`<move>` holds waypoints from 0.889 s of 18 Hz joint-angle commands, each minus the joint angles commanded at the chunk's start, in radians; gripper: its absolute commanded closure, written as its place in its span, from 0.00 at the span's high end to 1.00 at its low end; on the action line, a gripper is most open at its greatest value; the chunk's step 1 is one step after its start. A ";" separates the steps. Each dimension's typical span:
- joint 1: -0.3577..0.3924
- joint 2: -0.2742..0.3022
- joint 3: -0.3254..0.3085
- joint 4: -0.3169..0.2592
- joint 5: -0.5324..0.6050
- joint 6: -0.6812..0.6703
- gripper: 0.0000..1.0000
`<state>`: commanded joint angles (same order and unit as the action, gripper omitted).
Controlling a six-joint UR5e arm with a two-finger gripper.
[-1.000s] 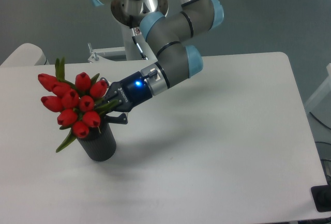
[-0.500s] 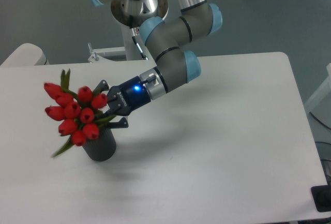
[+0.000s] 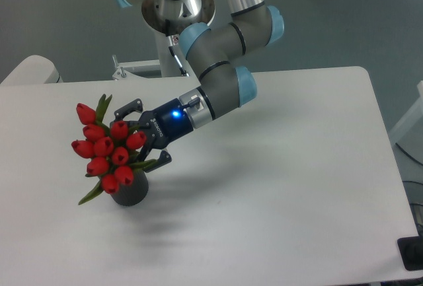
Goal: Insert the flowers into the vase
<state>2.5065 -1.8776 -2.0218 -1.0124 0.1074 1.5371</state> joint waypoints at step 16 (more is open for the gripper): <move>0.061 0.003 0.006 0.000 0.049 0.002 1.00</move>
<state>2.5678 -1.8745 -2.0157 -1.0124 0.1564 1.5386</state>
